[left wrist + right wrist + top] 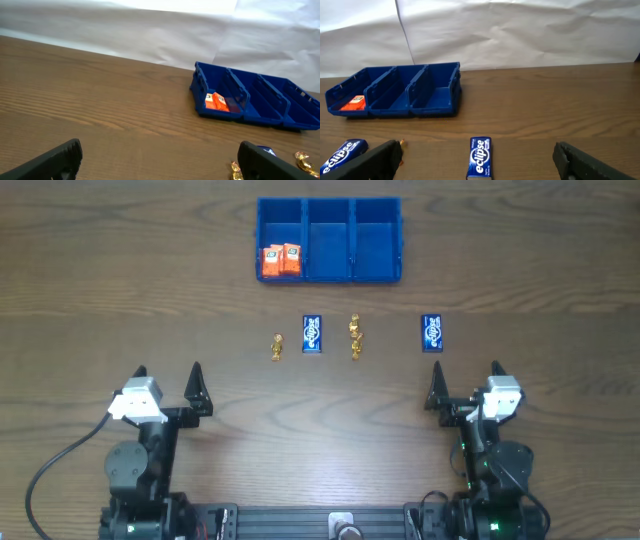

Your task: Sort Candies Into Trays

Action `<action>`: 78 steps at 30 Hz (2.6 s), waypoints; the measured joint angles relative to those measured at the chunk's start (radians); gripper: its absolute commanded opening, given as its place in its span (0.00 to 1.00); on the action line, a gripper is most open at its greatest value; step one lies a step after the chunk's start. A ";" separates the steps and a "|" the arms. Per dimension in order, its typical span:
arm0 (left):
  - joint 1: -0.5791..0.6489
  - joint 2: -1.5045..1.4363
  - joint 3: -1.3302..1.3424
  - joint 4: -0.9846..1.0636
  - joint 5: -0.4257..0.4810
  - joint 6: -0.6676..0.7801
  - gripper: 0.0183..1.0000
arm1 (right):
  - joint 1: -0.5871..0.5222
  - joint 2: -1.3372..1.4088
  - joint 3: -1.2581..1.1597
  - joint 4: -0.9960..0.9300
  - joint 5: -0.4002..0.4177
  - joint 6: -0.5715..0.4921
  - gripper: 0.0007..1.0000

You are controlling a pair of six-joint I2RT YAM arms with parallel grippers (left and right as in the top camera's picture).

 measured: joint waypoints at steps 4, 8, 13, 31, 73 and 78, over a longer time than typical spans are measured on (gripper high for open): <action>0.000 0.000 0.000 0.000 0.000 0.000 1.00 | 0.000 0.000 0.000 0.000 0.000 0.000 1.00; 0.000 0.000 0.000 0.000 0.000 0.000 1.00 | 0.000 0.000 0.000 0.000 0.000 0.000 1.00; 0.000 0.000 0.000 -0.001 0.000 0.000 1.00 | 0.000 0.000 -0.001 0.014 -0.001 0.000 1.00; 0.000 -0.001 0.000 -0.001 0.000 0.000 1.00 | 0.000 0.336 0.615 -0.397 -0.016 -0.018 1.00; 0.000 -0.003 0.001 -0.002 0.000 0.000 1.00 | 0.045 1.921 1.187 -0.629 0.025 -0.005 0.64; 0.000 -0.003 0.001 -0.002 0.000 0.000 1.00 | 0.035 1.921 1.187 -0.630 0.016 0.018 0.30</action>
